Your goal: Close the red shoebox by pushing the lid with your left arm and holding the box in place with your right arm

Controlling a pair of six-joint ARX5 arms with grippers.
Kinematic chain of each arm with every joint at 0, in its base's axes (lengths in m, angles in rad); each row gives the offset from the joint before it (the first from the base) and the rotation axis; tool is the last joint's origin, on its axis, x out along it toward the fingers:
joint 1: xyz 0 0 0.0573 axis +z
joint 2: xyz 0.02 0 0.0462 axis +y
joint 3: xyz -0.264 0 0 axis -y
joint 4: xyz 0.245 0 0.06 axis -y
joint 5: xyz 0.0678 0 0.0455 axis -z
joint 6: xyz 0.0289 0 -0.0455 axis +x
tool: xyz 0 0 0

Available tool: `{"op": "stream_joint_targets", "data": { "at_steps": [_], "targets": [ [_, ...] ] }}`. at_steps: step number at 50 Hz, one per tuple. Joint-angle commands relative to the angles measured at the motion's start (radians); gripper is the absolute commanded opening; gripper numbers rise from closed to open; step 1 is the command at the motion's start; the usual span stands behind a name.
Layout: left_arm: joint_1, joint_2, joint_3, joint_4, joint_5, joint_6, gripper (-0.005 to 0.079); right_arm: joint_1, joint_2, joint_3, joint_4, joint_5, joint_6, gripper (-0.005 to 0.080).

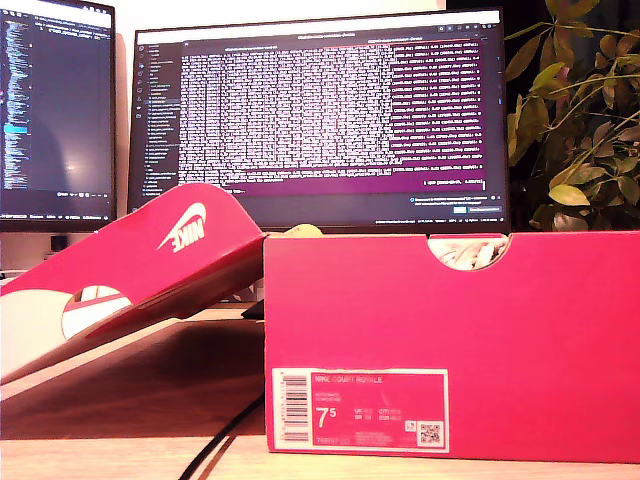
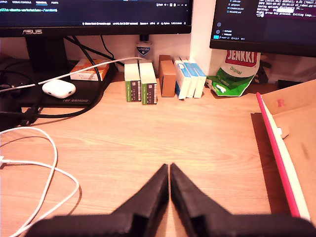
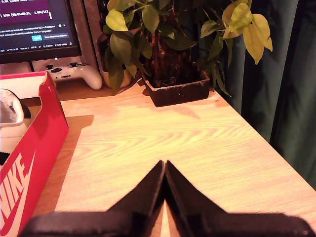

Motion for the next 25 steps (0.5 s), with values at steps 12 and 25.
{"op": "stream_joint_targets", "data": {
  "at_steps": [12, 25],
  "targets": [
    [0.003, -0.008, -0.031, -0.015, 0.002, -0.002, -0.0018, -0.006, -0.006, -0.018, 0.011, 0.0, 0.007, -0.0012],
    [0.003, -0.008, -0.031, -0.015, 0.002, -0.003, -0.0018, -0.006, -0.006, -0.018, 0.014, -0.005, 0.015, -0.0012]
  ]
}}
